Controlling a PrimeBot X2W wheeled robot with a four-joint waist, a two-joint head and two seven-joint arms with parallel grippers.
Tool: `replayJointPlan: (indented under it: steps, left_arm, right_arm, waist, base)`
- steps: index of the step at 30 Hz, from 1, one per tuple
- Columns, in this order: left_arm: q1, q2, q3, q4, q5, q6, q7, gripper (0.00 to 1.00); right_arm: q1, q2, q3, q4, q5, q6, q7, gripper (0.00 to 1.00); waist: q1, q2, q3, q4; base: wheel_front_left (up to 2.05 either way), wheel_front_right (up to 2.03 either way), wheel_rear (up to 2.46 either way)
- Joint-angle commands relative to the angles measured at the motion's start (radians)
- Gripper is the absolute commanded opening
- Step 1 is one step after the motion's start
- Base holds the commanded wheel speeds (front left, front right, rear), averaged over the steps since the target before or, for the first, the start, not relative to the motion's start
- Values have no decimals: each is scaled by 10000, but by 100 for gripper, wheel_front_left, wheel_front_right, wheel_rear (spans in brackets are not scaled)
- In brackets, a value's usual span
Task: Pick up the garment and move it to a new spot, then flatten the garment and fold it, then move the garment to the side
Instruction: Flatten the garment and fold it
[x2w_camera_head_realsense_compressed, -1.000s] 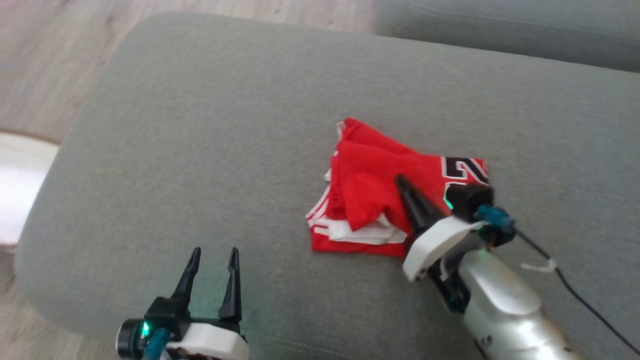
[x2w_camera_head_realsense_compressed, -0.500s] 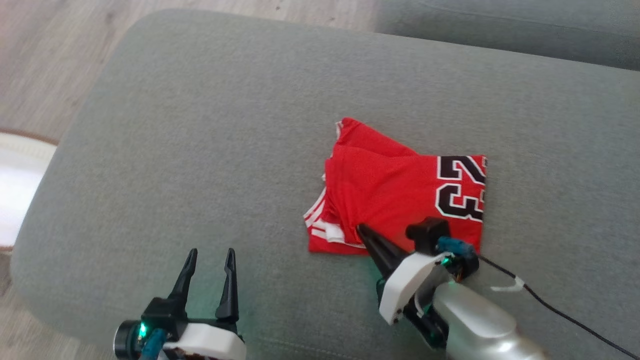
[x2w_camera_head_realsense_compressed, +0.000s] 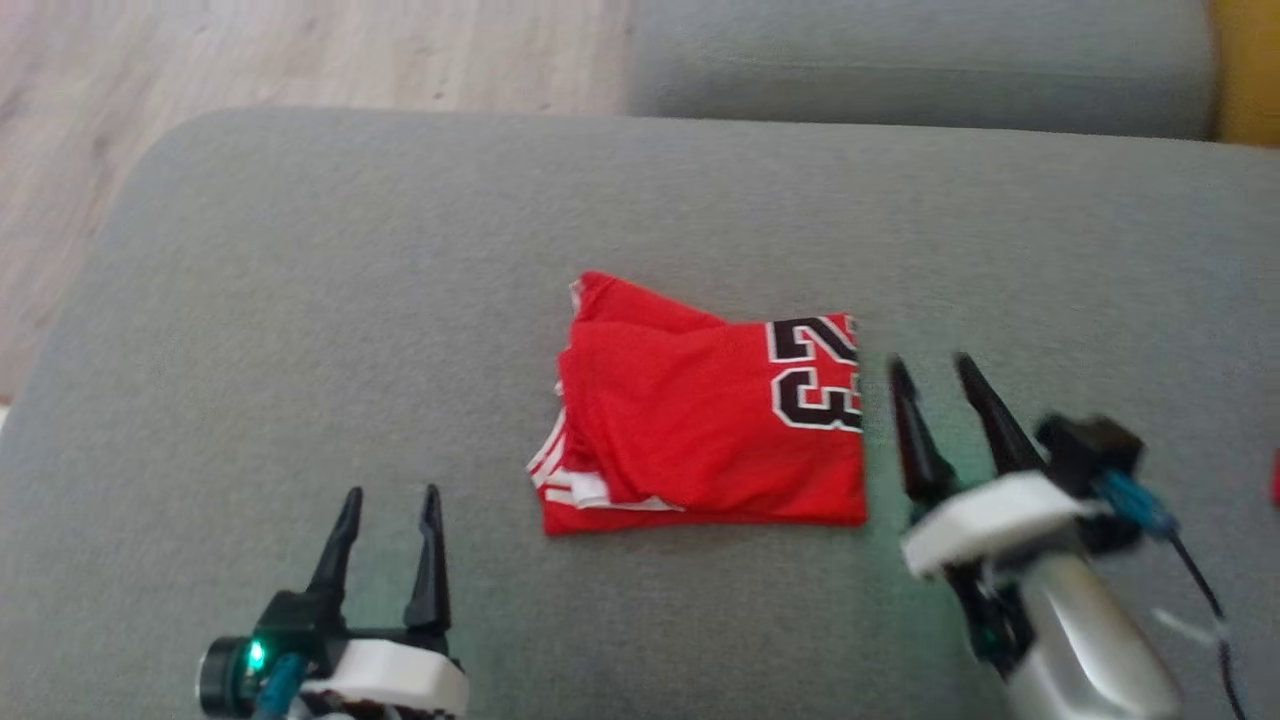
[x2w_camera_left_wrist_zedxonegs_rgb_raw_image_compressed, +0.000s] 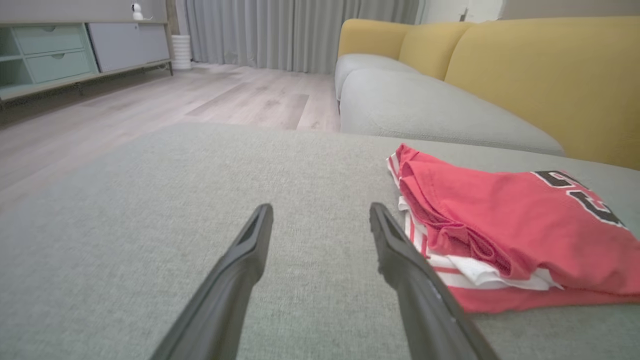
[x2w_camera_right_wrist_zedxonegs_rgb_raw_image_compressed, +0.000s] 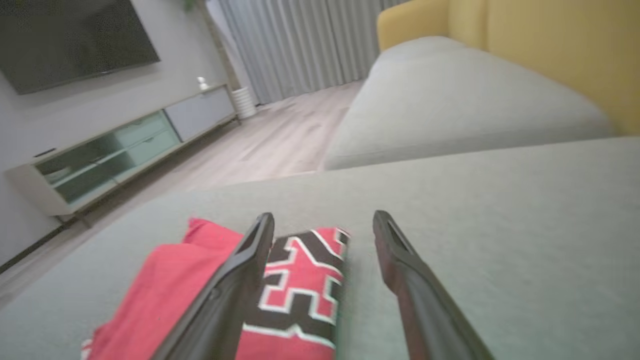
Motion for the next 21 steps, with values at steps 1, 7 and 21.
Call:
replayJointPlan:
  steps: [1, 7, 21]
  left_arm:
    - [-207, 26, 534, -348, 116, 68, -51, 100]
    - [121, 26, 869, -473, 248, 113, -51, 100]
    - [419, 26, 808, -599, 401, 72, -51, 100]
  right_arm:
    - [146, 130, -291, -504, -302, -9, -109, 100]
    - [806, 130, -925, -618, -724, -9, -109, 100]
    - [1179, 130, -993, -277, -717, -9, -110, 100]
  waist:
    - [1, 0, -211, -395]
    - [1, 0, -383, -824]
    - [1, 0, -277, -945]
  base:
    - [0, 0, 0]
    - [0, 0, 0]
    - [0, 0, 0]
